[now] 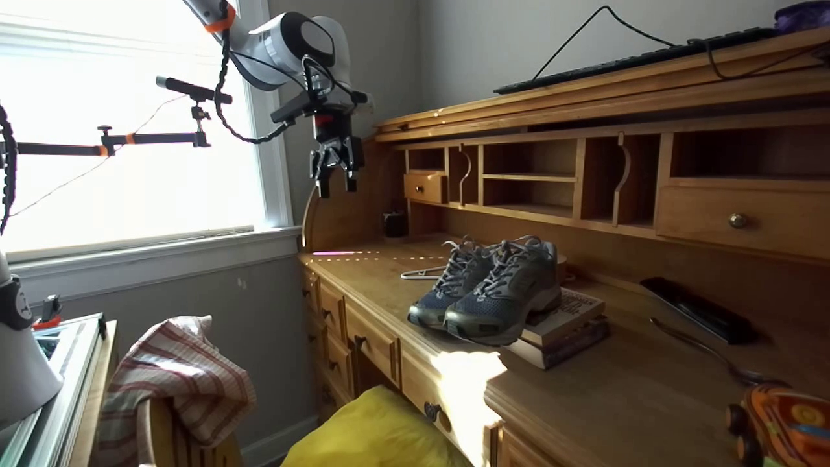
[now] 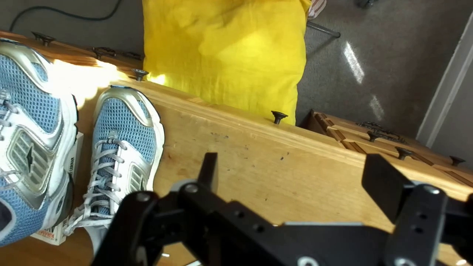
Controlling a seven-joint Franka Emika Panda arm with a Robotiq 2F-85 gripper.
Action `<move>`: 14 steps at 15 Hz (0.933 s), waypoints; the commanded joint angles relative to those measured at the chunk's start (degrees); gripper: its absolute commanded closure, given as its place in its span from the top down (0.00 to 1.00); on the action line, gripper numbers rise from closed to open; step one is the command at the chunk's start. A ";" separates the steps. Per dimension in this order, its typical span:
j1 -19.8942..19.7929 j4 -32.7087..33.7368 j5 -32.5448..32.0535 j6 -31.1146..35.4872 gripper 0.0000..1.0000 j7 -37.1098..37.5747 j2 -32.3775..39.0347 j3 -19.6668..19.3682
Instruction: Hang the coat hanger on the left drawer
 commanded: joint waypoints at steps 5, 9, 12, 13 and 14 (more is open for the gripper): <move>0.94 0.19 -1.19 0.74 1.00 0.97 -0.11 -1.06; 0.70 3.50 -3.15 4.58 1.00 0.87 3.07 -1.78; 0.69 6.00 -4.52 8.33 1.00 1.02 6.28 -2.62; 0.68 6.58 -4.64 9.56 1.00 1.05 7.33 -2.97; 0.69 7.45 -4.48 10.01 1.00 0.75 8.61 -3.31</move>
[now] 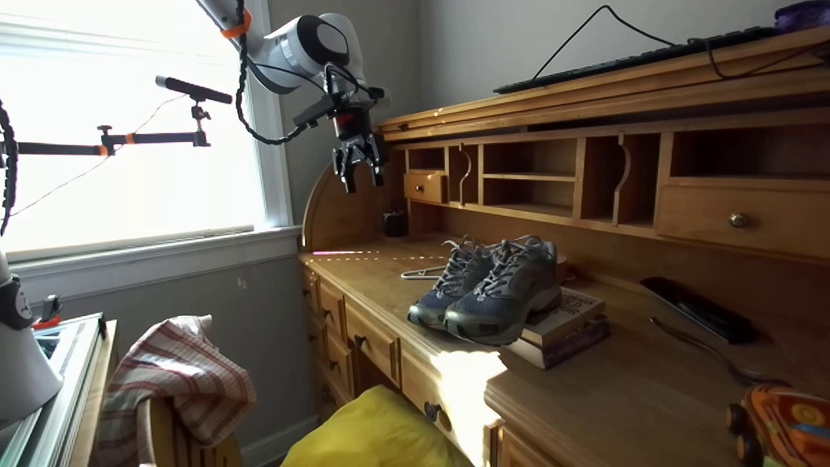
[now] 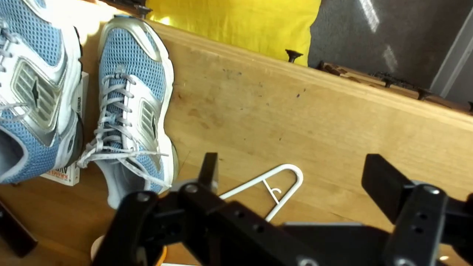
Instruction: Hang the coat hanger on the left drawer
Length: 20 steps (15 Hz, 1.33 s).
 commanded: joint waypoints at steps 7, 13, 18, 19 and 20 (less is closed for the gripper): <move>1.49 8.56 -0.99 7.34 1.00 1.26 12.39 -3.63; 2.36 13.80 0.10 12.10 1.00 0.32 18.68 -4.96; 2.90 18.06 1.46 13.82 1.00 -0.47 23.85 -5.14; 3.11 18.92 1.59 13.54 1.00 -0.52 24.83 -5.16; 3.05 19.77 1.82 12.41 1.00 -1.94 25.58 -4.79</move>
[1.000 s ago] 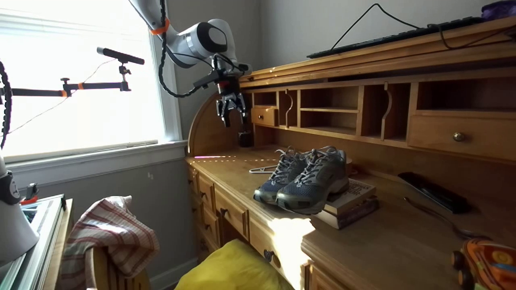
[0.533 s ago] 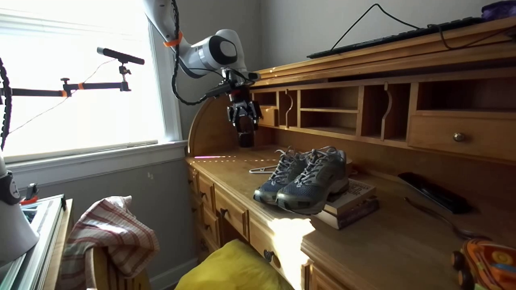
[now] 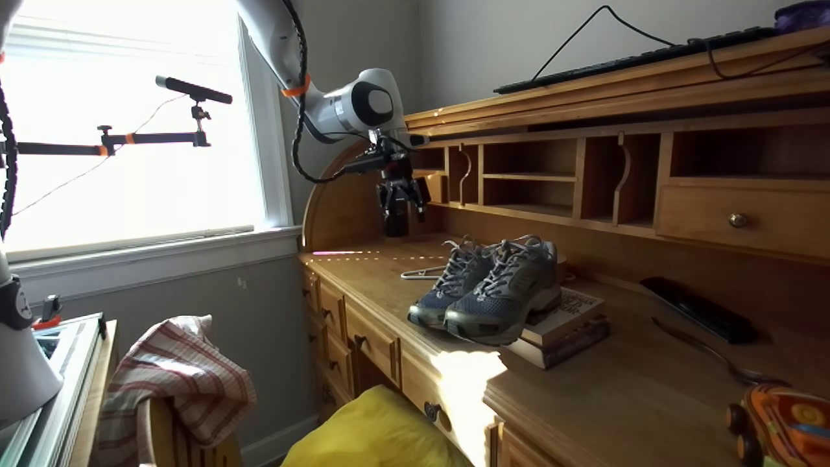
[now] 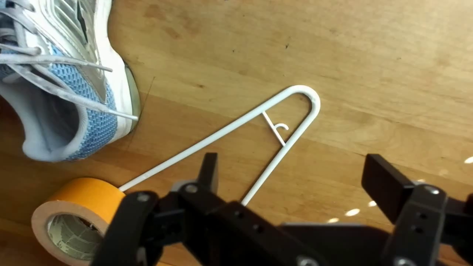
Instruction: Hang the coat hanger on the left drawer
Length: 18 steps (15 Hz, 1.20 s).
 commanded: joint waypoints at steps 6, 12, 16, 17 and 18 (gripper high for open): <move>1.78 2.58 1.13 0.02 1.00 -1.18 2.90 -1.28; 2.33 4.83 1.71 2.87 1.00 0.42 6.34 -1.59; 1.75 6.30 5.29 6.26 1.00 1.02 9.48 -1.31; 2.08 6.66 6.09 6.56 1.00 2.07 10.15 -1.82; 2.18 7.05 7.31 6.69 1.00 3.03 10.80 -2.04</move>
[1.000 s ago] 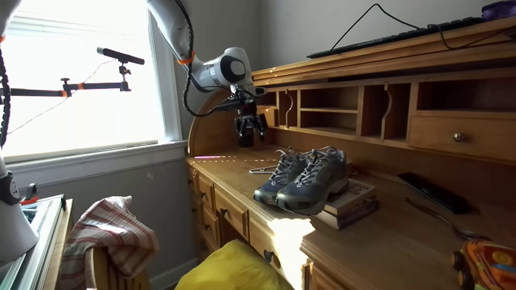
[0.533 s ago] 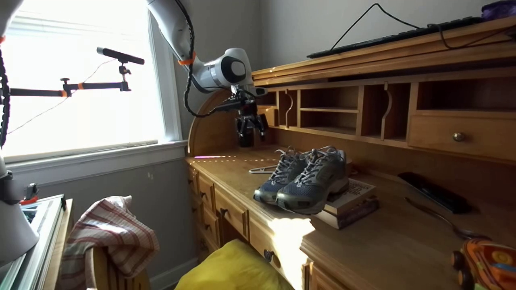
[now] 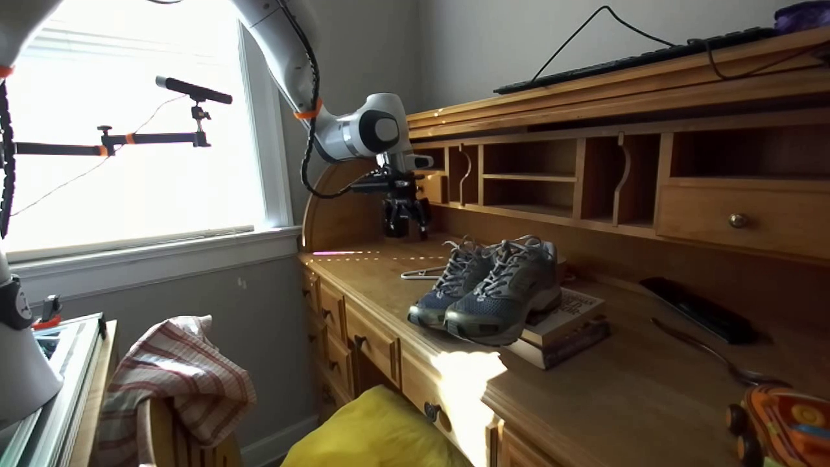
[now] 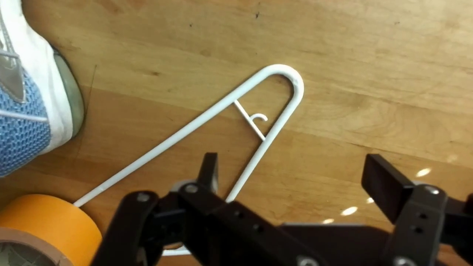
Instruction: Hang the coat hanger on the left drawer
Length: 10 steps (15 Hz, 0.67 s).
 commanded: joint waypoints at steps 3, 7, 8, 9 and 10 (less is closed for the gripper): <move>1.02 3.16 6.04 2.14 1.00 5.05 4.89 -1.76; 1.95 4.40 8.50 1.78 1.00 9.47 7.18 -3.25; 2.29 4.67 8.65 1.71 1.00 10.52 7.77 -3.76; 2.50 4.79 8.82 2.05 1.00 11.32 8.25 -4.10; 2.97 4.88 8.70 2.43 1.00 12.49 8.81 -4.85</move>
